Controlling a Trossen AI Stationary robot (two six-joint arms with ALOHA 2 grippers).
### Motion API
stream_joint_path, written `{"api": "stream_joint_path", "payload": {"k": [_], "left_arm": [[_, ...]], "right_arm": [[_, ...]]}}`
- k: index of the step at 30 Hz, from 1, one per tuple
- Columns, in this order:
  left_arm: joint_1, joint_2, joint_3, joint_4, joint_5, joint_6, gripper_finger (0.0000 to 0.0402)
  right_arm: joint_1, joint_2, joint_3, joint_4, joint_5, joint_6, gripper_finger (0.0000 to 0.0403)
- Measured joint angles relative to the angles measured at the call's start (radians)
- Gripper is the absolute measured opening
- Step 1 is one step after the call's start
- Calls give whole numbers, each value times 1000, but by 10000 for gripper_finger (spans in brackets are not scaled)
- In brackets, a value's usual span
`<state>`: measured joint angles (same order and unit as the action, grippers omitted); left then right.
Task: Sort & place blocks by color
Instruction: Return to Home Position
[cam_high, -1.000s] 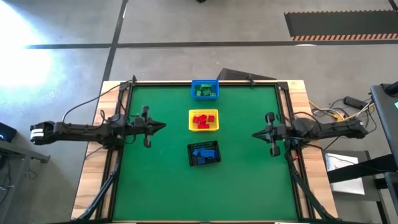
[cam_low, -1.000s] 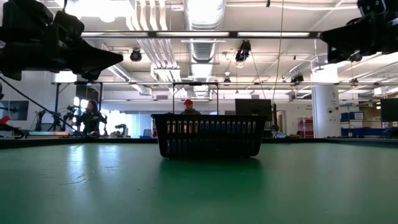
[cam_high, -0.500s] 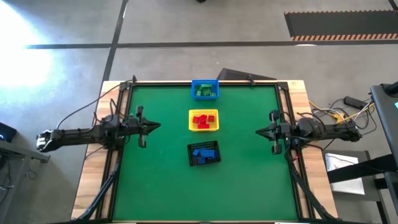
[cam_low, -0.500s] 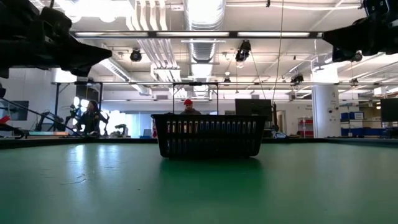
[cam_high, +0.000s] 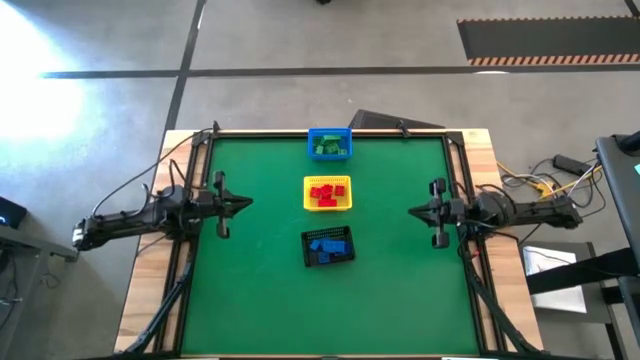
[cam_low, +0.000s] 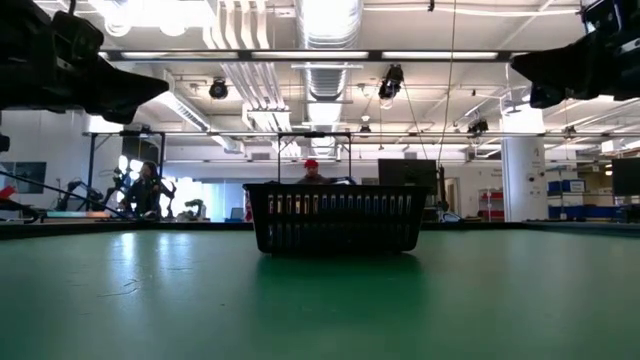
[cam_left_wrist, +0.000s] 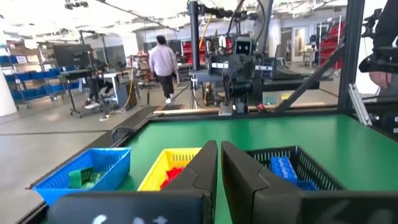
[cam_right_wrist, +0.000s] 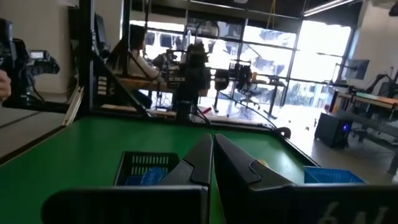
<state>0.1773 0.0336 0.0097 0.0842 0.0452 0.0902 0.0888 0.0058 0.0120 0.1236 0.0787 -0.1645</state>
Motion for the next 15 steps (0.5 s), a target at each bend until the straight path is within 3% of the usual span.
{"api": "stream_joint_path", "payload": {"k": [15], "left_arm": [[0,-15,0,12,-1,2,4]], "right_arm": [[-55,-3,0,-39,42,15,9]]}}
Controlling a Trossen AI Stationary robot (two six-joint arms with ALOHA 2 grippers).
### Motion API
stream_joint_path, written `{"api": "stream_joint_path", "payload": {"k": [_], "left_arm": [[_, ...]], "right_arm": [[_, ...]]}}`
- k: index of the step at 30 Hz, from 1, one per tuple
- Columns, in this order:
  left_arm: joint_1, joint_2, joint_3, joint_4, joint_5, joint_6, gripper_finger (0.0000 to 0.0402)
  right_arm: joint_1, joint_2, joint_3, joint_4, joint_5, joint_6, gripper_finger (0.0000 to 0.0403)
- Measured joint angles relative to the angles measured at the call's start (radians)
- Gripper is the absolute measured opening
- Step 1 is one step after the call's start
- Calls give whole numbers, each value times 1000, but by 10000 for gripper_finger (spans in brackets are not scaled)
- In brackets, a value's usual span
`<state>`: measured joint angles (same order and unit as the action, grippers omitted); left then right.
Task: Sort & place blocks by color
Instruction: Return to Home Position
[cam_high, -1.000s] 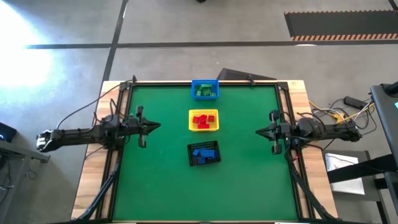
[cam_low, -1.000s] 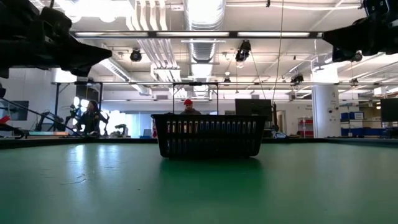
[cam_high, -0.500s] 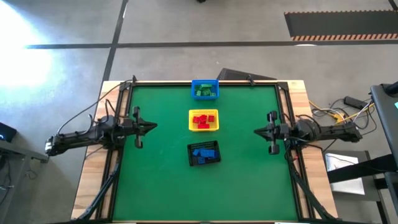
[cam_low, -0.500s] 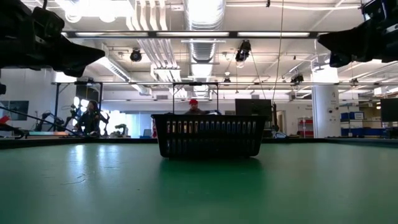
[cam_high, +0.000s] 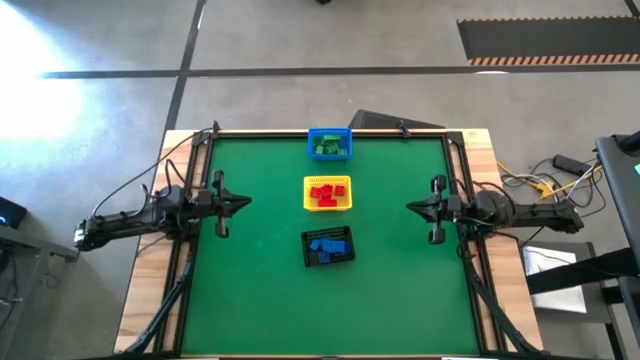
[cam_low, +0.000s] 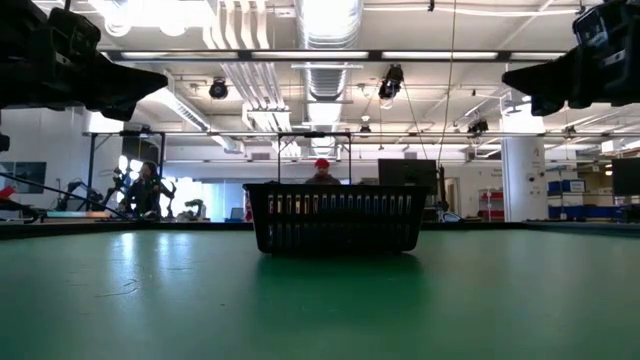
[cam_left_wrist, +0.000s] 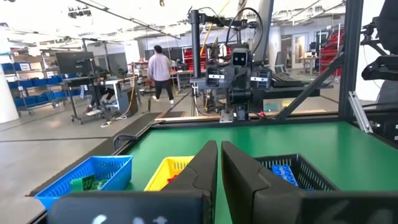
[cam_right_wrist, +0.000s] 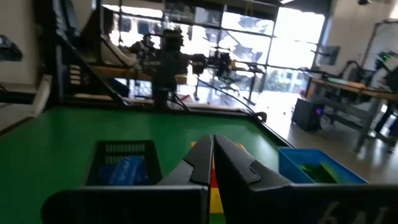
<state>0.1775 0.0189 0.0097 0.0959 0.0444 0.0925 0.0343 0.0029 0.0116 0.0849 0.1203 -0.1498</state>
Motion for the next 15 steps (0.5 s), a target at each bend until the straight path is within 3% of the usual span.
{"api": "stream_joint_path", "payload": {"k": [6,15], "left_arm": [[0,9,0,0,0,-1,4],[0,33,0,0,0,-3,4]], "right_arm": [[-15,5,0,-5,65,16,9],[-15,7,-1,-6,70,-17,9]]}}
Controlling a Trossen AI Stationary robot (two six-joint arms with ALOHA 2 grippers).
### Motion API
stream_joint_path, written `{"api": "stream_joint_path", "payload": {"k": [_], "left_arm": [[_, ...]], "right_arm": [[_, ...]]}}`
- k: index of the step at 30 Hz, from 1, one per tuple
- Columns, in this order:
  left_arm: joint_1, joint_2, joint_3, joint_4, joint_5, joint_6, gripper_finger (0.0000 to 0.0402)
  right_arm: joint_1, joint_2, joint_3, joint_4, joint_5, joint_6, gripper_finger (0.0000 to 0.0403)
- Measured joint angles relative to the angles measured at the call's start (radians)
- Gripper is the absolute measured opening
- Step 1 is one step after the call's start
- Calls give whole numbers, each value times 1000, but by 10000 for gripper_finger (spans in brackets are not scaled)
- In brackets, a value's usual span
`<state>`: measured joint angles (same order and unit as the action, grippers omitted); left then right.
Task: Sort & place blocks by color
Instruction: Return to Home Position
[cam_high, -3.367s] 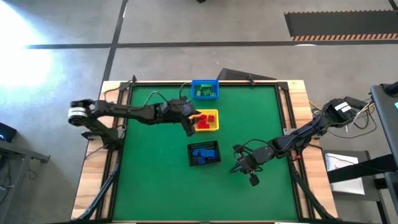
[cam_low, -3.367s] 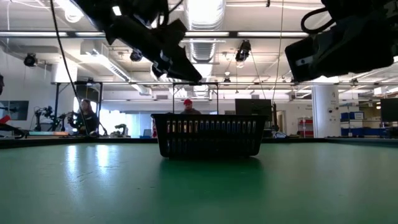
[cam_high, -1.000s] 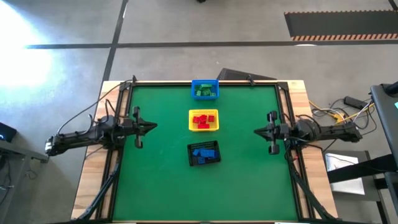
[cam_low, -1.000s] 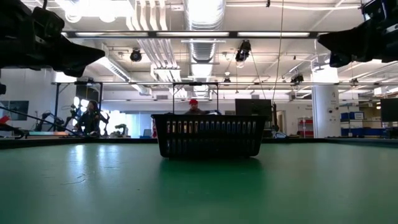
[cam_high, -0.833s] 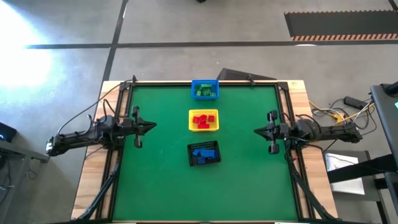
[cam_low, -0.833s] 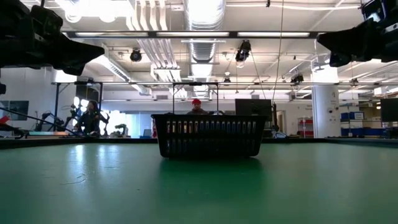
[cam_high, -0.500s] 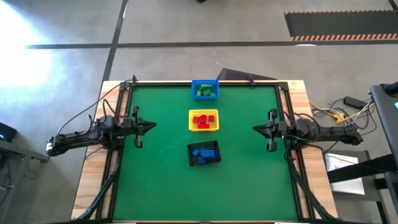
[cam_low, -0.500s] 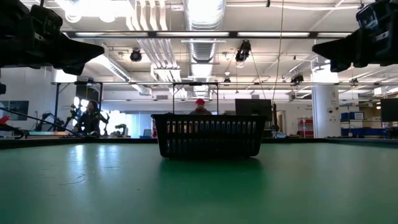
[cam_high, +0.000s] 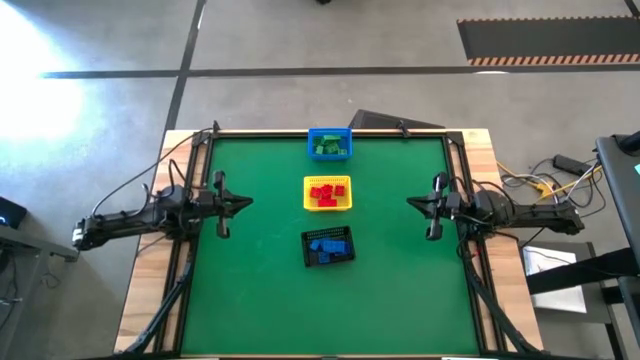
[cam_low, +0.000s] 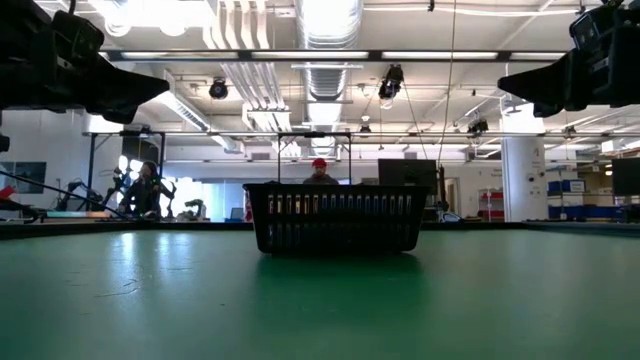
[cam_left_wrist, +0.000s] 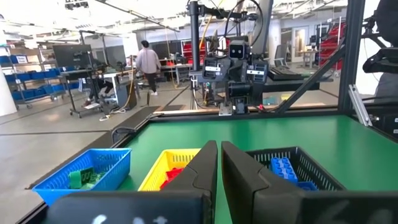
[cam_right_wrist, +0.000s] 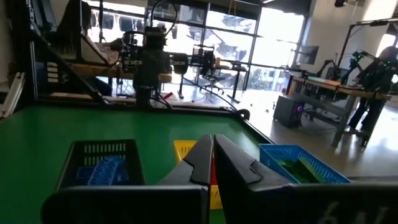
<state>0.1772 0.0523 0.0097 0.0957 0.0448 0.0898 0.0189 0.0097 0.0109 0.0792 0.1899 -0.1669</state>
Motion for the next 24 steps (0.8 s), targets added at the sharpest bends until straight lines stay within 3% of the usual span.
{"api": "stream_joint_path", "payload": {"k": [12,24], "left_arm": [[0,4,0,0,0,0,4],[0,5,0,0,0,1,4]], "right_arm": [[0,0,0,-13,192,48,9],[0,0,0,-15,201,69,9]]}}
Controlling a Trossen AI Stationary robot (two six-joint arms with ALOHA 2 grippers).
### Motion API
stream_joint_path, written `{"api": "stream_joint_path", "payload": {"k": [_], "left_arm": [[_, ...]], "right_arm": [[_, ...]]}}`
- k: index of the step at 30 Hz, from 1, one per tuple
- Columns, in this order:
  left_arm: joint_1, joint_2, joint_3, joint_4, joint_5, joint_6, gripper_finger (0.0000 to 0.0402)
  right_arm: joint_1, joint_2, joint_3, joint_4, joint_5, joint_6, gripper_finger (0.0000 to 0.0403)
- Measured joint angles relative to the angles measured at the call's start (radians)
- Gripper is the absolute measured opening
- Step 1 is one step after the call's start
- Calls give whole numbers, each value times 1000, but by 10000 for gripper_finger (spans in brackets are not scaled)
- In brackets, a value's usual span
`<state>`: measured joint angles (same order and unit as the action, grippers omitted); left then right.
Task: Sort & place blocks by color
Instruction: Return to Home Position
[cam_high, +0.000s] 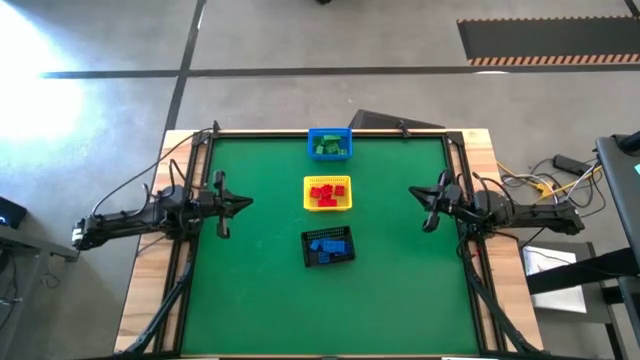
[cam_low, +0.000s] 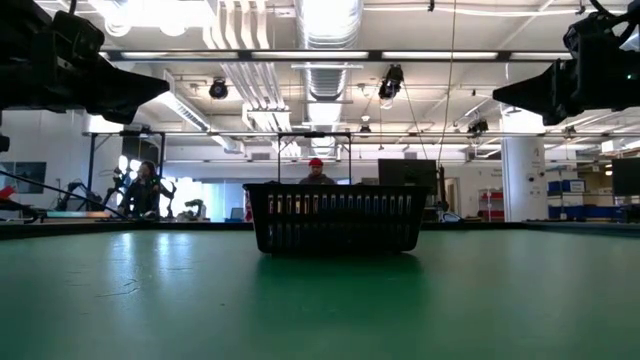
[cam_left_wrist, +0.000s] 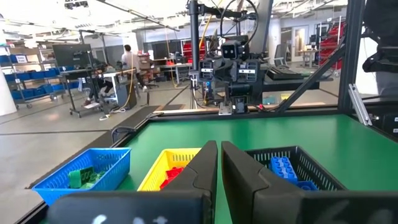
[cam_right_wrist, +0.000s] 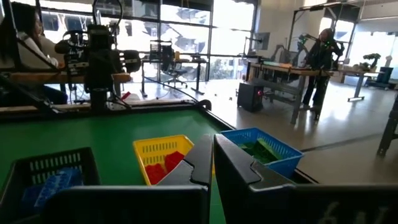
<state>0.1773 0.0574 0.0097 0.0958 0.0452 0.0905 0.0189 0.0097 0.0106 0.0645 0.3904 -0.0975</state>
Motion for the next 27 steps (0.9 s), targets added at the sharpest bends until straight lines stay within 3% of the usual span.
{"api": "stream_joint_path", "payload": {"k": [9,27], "left_arm": [[0,0,0,0,0,0,4],[0,0,0,0,0,0,4]], "right_arm": [[0,0,0,0,2,131,9],[0,0,-1,0,2,124,9]]}}
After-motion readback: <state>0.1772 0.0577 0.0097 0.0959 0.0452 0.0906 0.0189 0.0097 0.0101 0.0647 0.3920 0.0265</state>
